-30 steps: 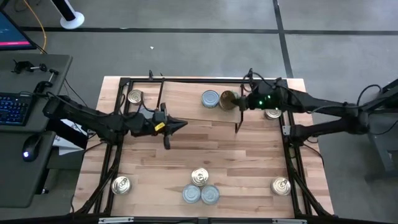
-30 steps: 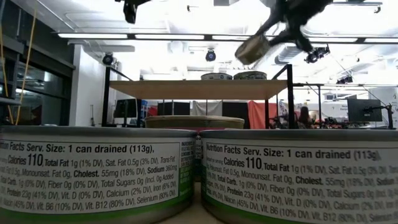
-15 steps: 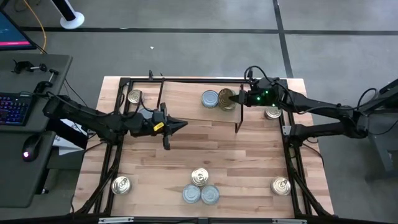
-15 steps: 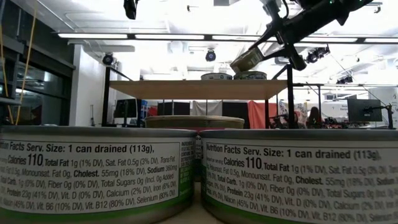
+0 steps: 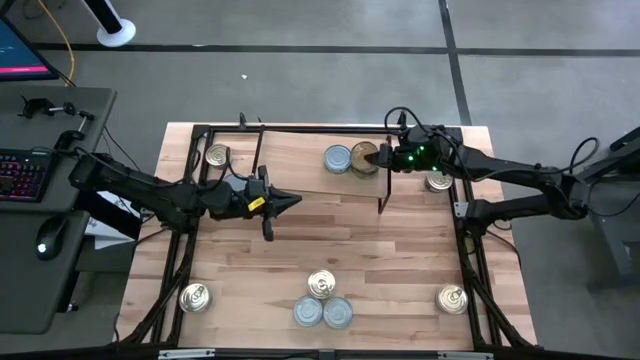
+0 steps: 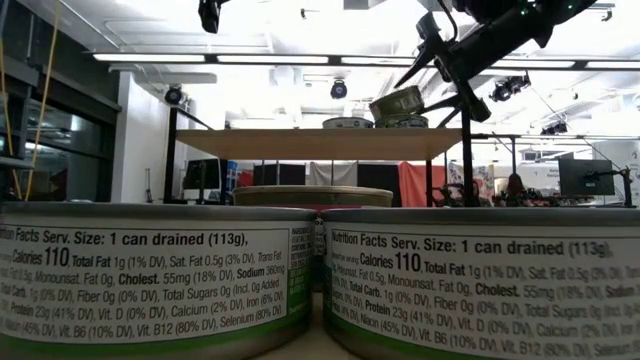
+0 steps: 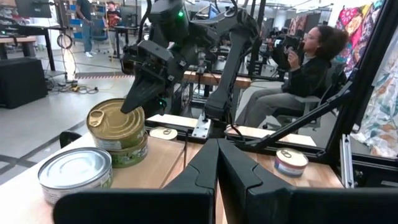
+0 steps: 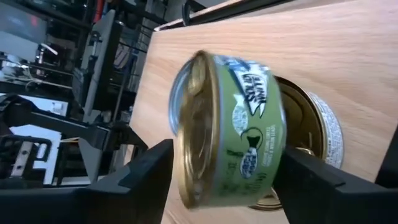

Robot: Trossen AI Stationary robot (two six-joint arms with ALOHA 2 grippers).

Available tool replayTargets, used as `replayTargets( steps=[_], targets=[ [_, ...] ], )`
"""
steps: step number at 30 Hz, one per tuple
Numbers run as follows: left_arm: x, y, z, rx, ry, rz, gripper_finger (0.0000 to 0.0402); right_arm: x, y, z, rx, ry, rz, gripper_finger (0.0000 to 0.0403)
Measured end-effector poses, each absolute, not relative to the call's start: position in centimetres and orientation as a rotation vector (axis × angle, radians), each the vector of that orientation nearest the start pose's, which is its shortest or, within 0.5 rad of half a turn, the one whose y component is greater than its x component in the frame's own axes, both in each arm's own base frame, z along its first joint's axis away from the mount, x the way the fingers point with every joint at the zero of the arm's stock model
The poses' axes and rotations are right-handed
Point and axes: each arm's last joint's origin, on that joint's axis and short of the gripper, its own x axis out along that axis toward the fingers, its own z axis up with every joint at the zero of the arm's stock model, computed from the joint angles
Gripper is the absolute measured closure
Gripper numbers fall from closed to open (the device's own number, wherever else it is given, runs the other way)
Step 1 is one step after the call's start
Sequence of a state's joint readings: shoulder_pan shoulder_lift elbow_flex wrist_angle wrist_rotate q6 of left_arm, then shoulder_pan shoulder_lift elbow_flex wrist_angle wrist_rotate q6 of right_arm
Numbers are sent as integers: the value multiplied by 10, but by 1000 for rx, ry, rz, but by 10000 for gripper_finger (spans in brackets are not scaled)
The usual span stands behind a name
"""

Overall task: Stack canned seafood by type on shelf
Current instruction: Stack the green tuna can on top of the green tuna can on the shelf

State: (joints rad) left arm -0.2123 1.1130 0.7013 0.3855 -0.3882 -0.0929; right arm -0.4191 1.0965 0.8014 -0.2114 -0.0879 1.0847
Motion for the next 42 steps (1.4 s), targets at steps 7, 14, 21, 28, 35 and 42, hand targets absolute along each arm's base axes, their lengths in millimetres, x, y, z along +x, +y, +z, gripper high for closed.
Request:
replayTargets(
  steps=[7, 14, 21, 28, 35, 42],
  targets=[
    [243, -41, 294, -84, 22, 176, 401, 216, -92, 278, 1190, 293, -538, 157],
    [243, -41, 293, -81, 32, 177, 401, 211, -97, 277, 1193, 291, -582, 156],
    [243, -41, 292, -78, 42, 178, 401, 209, -101, 277, 1217, 281, -608, 156],
    [243, -41, 292, -77, 46, 178, 401, 207, -100, 274, 1208, 319, -628, 156],
    [243, -41, 292, -76, 46, 180, 401, 210, -101, 286, 1184, 345, -638, 156],
    [243, -40, 292, -73, 49, 182, 401, 221, -104, 310, 1054, 439, -689, 156]
  ],
)
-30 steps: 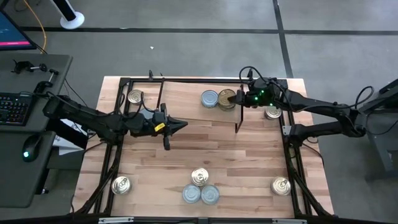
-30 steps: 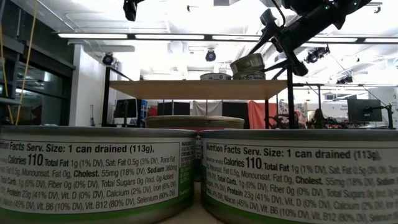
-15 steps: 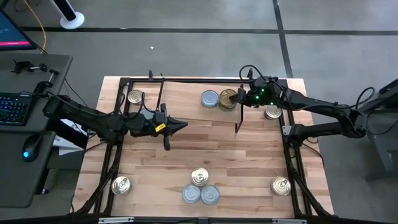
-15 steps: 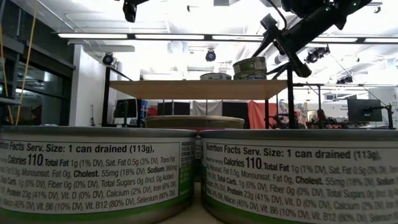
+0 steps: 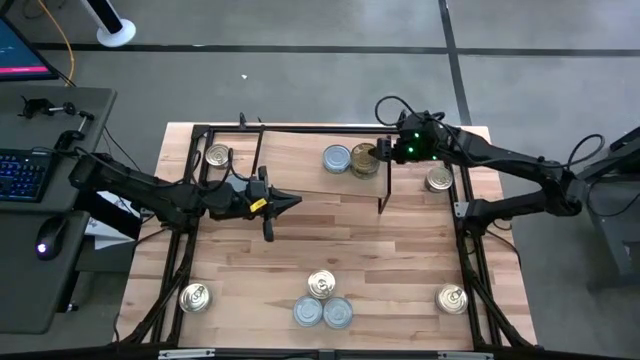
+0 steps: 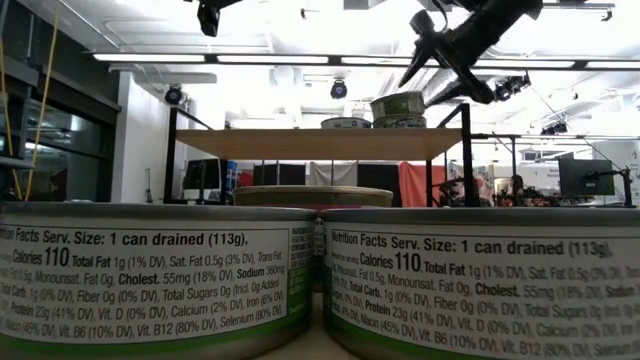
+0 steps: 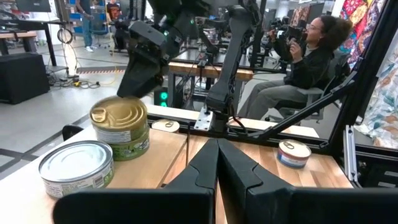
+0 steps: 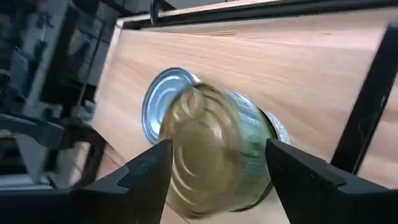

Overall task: Stack canned seafood by type on shelf
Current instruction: Stack the green tuna can on top of the green tuna can on the shelf, then put the blue-pink tuna can on the shelf

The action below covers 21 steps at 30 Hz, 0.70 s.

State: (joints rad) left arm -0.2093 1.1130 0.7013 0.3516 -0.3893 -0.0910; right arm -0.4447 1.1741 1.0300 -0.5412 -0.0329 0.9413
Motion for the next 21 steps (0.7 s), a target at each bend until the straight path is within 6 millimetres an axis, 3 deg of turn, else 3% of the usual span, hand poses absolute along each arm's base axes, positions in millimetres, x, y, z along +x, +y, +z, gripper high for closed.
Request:
replayTargets(
  steps=[3, 6, 13, 17, 21],
  targets=[
    [243, -40, 292, -59, 50, 182, 401, 223, -105, 318, 999, 508, -693, 156],
    [243, -40, 292, -58, 50, 182, 401, 224, -106, 334, 946, 469, -684, 156],
    [242, -41, 293, -95, 39, 161, 401, 221, -102, 350, 843, 474, -644, 156],
    [245, -41, 311, -96, -11, 77, 401, 220, -90, 354, 784, 492, -582, 156],
    [247, -29, 325, -86, -49, 116, 401, 223, -79, 355, 748, 510, -529, 156]
  ],
)
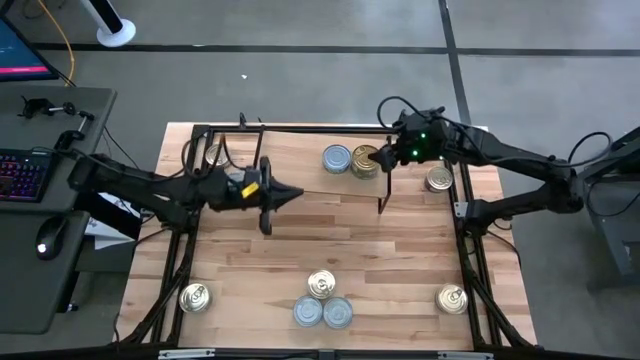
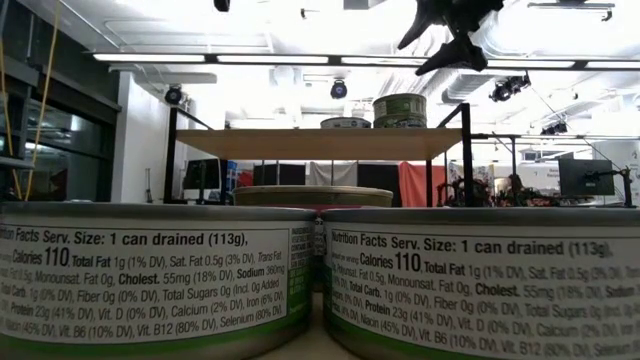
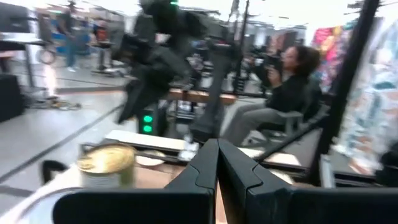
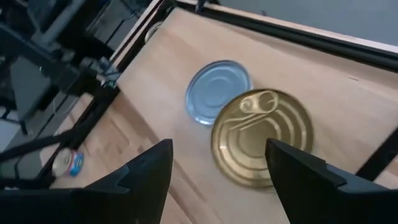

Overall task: Stack canned seafood by type on shelf
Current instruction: Put the blue-pink tuna can on the shelf

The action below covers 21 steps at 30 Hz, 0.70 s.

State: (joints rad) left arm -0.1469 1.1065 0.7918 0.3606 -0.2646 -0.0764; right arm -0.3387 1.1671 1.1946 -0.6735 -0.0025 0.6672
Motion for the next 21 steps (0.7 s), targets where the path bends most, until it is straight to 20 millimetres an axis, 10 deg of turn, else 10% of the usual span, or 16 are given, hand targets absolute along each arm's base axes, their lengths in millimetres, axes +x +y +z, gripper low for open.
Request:
replayTargets(
  steps=[21],
  targets=[
    [248, -12, 316, -262, 44, 57, 401, 235, -28, 361, 499, 545, -243, 156]
  ],
)
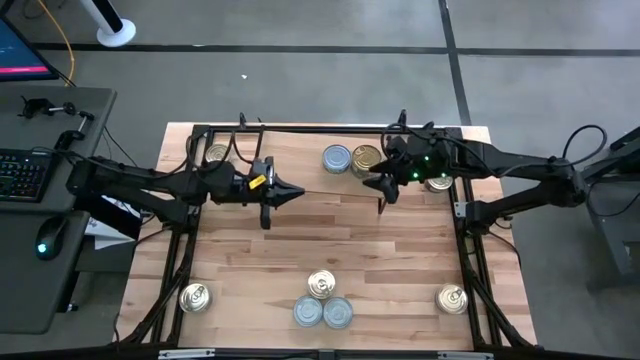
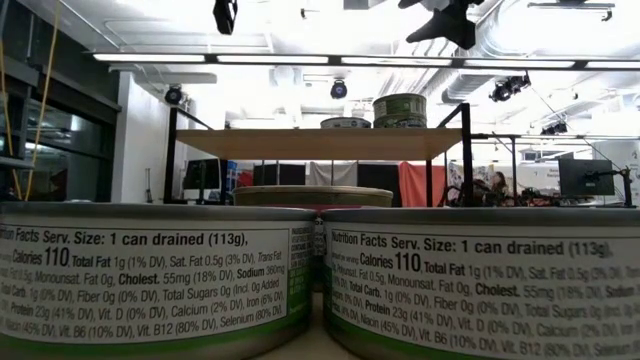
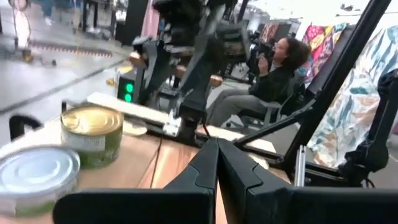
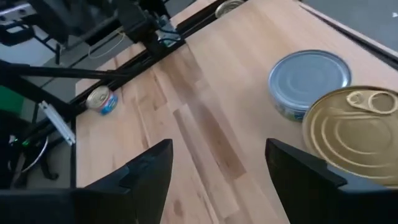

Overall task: Stack canned seafood by type on shelf
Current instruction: Put the blue-pink tuna can on the shelf

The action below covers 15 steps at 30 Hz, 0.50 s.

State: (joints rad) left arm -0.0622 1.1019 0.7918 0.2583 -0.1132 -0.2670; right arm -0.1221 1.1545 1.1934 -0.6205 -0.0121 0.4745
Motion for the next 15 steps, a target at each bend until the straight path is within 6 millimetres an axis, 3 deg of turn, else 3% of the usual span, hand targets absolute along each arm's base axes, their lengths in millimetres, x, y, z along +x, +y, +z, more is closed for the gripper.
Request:
replayTargets(
  steps=[8, 15],
  targets=[
    [248, 7, 313, -337, 89, 46, 402, 236, -22, 360, 522, 564, -181, 156],
    [246, 19, 313, -265, 95, 6, 401, 240, -23, 358, 543, 566, -198, 156]
  ],
)
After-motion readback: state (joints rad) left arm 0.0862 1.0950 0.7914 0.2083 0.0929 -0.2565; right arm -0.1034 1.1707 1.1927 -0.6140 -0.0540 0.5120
